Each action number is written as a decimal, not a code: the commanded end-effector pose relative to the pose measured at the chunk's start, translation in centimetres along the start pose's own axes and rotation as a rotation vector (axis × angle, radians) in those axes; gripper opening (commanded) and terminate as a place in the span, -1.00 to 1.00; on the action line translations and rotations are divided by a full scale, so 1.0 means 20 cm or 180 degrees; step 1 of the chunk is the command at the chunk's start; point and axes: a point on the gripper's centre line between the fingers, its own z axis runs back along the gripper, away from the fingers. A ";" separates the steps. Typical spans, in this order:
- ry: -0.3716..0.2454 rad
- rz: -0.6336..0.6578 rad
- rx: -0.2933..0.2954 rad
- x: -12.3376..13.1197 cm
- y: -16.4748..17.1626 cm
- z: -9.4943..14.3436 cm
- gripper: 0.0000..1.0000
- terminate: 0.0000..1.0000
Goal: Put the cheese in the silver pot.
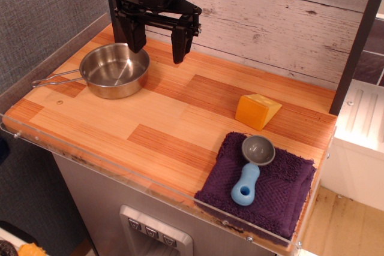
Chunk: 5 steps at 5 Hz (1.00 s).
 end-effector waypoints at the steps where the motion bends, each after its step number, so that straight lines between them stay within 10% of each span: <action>1: 0.0000 0.0000 0.0000 0.00 0.00 0.00 1.00 -1.00; 5: 0.0037 -0.0590 -0.0129 0.06 -0.62 -0.19 1.00 -1.00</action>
